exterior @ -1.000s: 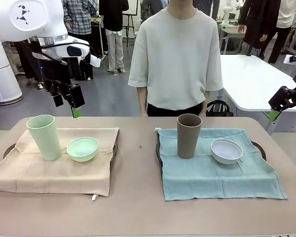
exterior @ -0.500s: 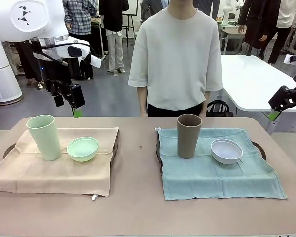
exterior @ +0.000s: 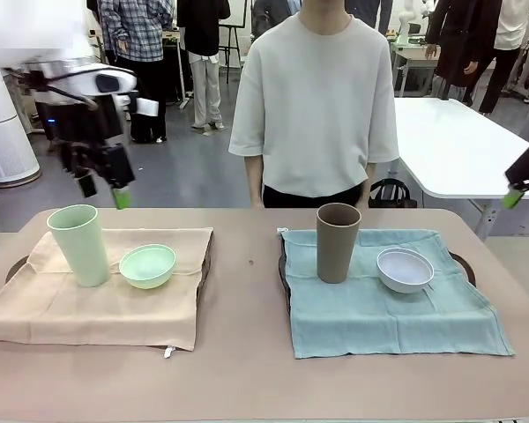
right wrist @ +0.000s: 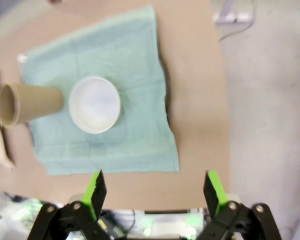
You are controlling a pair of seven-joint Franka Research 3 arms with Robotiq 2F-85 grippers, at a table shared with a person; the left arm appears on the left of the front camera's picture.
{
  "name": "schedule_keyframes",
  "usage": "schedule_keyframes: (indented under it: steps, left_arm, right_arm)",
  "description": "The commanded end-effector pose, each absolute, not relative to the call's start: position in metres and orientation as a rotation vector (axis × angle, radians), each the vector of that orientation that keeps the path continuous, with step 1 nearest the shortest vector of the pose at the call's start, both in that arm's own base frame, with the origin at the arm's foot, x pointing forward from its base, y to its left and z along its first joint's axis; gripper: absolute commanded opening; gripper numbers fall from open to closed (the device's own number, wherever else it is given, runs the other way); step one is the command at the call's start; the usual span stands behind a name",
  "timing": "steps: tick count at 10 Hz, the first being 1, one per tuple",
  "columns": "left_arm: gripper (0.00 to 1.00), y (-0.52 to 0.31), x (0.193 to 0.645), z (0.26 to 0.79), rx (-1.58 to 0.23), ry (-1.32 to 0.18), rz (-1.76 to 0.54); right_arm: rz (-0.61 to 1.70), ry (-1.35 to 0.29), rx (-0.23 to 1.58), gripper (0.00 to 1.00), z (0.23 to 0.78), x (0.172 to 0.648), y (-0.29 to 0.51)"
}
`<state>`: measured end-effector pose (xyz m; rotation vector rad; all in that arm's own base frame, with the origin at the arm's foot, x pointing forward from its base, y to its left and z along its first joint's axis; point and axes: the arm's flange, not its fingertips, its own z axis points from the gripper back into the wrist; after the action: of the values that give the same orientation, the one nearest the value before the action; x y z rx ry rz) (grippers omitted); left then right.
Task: Set up a tray with a mat and arrange the tableware.
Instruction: Place the Picnic Bowl and Reusable plastic cup back onto the Handle tray in front of the human's position.
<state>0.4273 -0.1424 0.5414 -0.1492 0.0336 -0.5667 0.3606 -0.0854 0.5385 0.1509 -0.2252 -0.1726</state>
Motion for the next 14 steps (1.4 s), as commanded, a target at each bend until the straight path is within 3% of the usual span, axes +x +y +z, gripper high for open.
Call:
schedule_keyframes:
  steps: [1, 5, 8, 10, 14]
  left_arm:
    - [1.0, -0.066, 0.416, 0.543, -0.31, 0.047, -0.457]
    - [1.0, 0.083, 0.422, 0.57, -0.625, -0.103, -0.295]
    - [1.0, 0.153, 0.408, 0.559, -0.868, -0.219, -0.219]
    - [1.0, 0.185, 0.406, 0.539, -0.997, -0.279, -0.197]
    - [1.0, 0.197, 0.398, 0.53, -0.989, -0.302, -0.142]
  right_arm:
    - [-0.263, -0.195, 0.272, 1.0, 0.551, 0.364, -0.129]
    - [-0.345, -0.036, 0.611, 1.0, 0.564, 0.346, -0.239]
    - [-0.416, 0.005, 0.884, 1.0, 0.559, 0.326, -0.295]
    - [-0.495, -0.005, 0.961, 1.0, 0.55, 0.32, -0.316]
    - [-0.517, -0.005, 0.963, 1.0, 0.537, 0.311, -0.321]
